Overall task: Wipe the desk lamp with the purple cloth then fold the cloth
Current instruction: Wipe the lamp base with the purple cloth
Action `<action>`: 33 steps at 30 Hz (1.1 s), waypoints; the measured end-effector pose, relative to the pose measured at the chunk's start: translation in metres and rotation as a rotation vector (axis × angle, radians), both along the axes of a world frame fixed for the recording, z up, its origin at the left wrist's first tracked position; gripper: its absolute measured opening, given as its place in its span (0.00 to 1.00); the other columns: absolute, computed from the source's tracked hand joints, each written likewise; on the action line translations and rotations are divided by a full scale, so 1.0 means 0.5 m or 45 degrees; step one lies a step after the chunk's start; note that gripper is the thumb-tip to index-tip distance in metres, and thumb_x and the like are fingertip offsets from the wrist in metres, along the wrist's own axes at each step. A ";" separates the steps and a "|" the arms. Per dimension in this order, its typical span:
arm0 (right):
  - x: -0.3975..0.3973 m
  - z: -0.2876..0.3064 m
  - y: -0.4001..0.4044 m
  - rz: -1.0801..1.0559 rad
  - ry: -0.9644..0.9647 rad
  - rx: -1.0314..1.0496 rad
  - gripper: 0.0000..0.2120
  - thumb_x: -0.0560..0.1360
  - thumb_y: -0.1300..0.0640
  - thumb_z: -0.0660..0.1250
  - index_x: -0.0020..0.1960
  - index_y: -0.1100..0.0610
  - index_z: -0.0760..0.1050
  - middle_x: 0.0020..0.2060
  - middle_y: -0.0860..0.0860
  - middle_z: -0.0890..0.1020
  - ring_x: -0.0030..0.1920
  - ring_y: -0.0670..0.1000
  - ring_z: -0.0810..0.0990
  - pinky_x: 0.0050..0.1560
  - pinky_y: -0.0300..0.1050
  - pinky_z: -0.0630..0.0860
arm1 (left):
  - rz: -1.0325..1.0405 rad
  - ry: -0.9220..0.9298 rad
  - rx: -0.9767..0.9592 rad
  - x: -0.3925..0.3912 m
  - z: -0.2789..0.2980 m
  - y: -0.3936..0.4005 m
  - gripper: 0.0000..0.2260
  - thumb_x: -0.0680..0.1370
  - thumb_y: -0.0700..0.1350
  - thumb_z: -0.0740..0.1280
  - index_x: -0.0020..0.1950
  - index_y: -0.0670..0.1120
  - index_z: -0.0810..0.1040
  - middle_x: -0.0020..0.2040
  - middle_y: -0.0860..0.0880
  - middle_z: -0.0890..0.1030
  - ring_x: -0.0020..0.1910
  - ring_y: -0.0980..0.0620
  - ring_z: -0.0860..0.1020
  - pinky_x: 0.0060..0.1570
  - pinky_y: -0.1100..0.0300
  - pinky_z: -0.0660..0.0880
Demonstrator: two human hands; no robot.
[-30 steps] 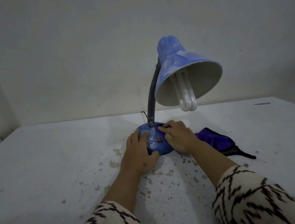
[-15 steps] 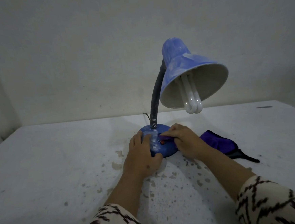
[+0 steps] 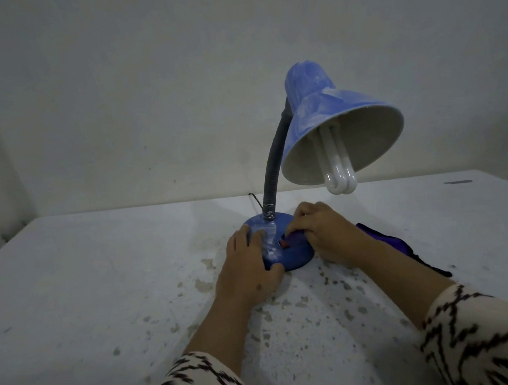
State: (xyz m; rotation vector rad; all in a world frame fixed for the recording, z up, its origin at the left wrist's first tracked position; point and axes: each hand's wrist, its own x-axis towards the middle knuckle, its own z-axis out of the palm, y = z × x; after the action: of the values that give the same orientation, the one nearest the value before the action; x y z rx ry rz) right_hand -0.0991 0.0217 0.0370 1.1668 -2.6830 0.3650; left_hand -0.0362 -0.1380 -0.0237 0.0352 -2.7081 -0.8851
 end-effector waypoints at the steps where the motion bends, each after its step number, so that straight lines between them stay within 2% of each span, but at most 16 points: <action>1: -0.001 -0.005 0.000 -0.012 -0.018 -0.060 0.16 0.77 0.66 0.58 0.58 0.55 0.78 0.54 0.56 0.74 0.54 0.58 0.70 0.56 0.48 0.68 | 0.000 0.001 0.003 0.000 0.000 0.000 0.32 0.73 0.50 0.65 0.74 0.49 0.56 0.76 0.47 0.52 0.75 0.48 0.50 0.72 0.54 0.54; 3: 0.006 -0.026 -0.002 0.000 -0.003 -0.039 0.16 0.77 0.64 0.58 0.60 0.54 0.76 0.54 0.56 0.74 0.54 0.58 0.70 0.57 0.48 0.67 | -0.002 0.004 0.007 0.000 0.001 0.000 0.32 0.72 0.49 0.65 0.74 0.49 0.57 0.76 0.47 0.53 0.75 0.48 0.51 0.71 0.54 0.55; 7: 0.025 -0.060 0.007 0.038 0.133 0.132 0.20 0.78 0.62 0.56 0.68 0.50 0.68 0.60 0.54 0.72 0.56 0.57 0.68 0.58 0.47 0.65 | 0.001 0.018 -0.004 -0.001 0.001 0.001 0.31 0.72 0.49 0.65 0.74 0.49 0.57 0.76 0.47 0.54 0.75 0.48 0.51 0.71 0.54 0.56; 10: 0.019 -0.050 0.019 0.099 0.198 0.201 0.19 0.78 0.62 0.56 0.68 0.50 0.69 0.59 0.54 0.72 0.55 0.57 0.68 0.52 0.46 0.65 | 0.006 0.013 -0.010 -0.001 0.000 0.000 0.31 0.73 0.49 0.64 0.74 0.48 0.57 0.76 0.47 0.53 0.75 0.48 0.51 0.71 0.54 0.55; 13: 0.006 -0.038 0.019 0.051 0.135 0.014 0.17 0.77 0.64 0.58 0.63 0.53 0.74 0.57 0.57 0.74 0.54 0.58 0.69 0.53 0.44 0.65 | 0.018 0.003 -0.017 -0.003 -0.002 0.000 0.32 0.73 0.50 0.64 0.74 0.49 0.56 0.76 0.47 0.53 0.75 0.48 0.51 0.71 0.55 0.55; 15: 0.003 -0.045 0.013 0.013 0.074 -0.137 0.17 0.77 0.65 0.58 0.64 0.55 0.74 0.57 0.59 0.74 0.55 0.59 0.69 0.55 0.42 0.64 | 0.028 -0.002 -0.006 -0.004 -0.003 0.000 0.32 0.73 0.50 0.64 0.74 0.49 0.56 0.76 0.47 0.53 0.75 0.48 0.51 0.71 0.55 0.55; 16: 0.002 -0.053 0.007 0.018 0.067 -0.134 0.18 0.77 0.64 0.58 0.64 0.54 0.73 0.59 0.59 0.73 0.56 0.60 0.69 0.57 0.44 0.65 | 0.028 -0.004 -0.002 -0.004 -0.004 0.000 0.32 0.73 0.50 0.64 0.74 0.49 0.56 0.76 0.48 0.52 0.75 0.48 0.50 0.71 0.55 0.55; 20: -0.001 -0.067 0.001 0.017 0.091 0.153 0.21 0.78 0.58 0.58 0.69 0.46 0.65 0.63 0.51 0.69 0.60 0.55 0.65 0.60 0.50 0.66 | 0.015 0.001 -0.001 -0.003 -0.003 0.001 0.32 0.72 0.50 0.64 0.74 0.51 0.57 0.76 0.48 0.53 0.75 0.49 0.50 0.70 0.55 0.56; 26: -0.018 -0.055 0.010 -0.136 -0.033 0.098 0.20 0.79 0.58 0.56 0.70 0.48 0.65 0.65 0.51 0.66 0.63 0.53 0.63 0.64 0.49 0.66 | 0.043 -0.021 -0.013 -0.003 -0.002 -0.002 0.32 0.73 0.50 0.64 0.74 0.50 0.56 0.76 0.49 0.53 0.75 0.49 0.51 0.71 0.55 0.55; 30: -0.007 -0.055 0.026 -0.056 -0.077 0.058 0.22 0.77 0.63 0.56 0.69 0.47 0.67 0.65 0.49 0.68 0.62 0.52 0.63 0.63 0.46 0.64 | 0.027 -0.015 0.000 -0.002 -0.001 -0.003 0.31 0.72 0.50 0.64 0.74 0.51 0.57 0.76 0.49 0.53 0.75 0.50 0.51 0.71 0.56 0.56; 33: 0.006 -0.062 0.045 -0.002 -0.037 0.052 0.25 0.76 0.66 0.55 0.69 0.47 0.66 0.66 0.48 0.68 0.63 0.51 0.63 0.63 0.49 0.66 | 0.025 -0.008 -0.010 -0.003 -0.002 -0.003 0.31 0.72 0.50 0.65 0.74 0.51 0.57 0.76 0.49 0.53 0.75 0.50 0.51 0.70 0.55 0.56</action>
State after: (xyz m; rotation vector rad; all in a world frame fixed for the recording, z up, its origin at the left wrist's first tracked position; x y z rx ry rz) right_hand -0.0960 0.0444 0.0061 1.1795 -2.7283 0.3303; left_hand -0.0378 -0.1397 -0.0246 0.0624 -2.7123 -0.8701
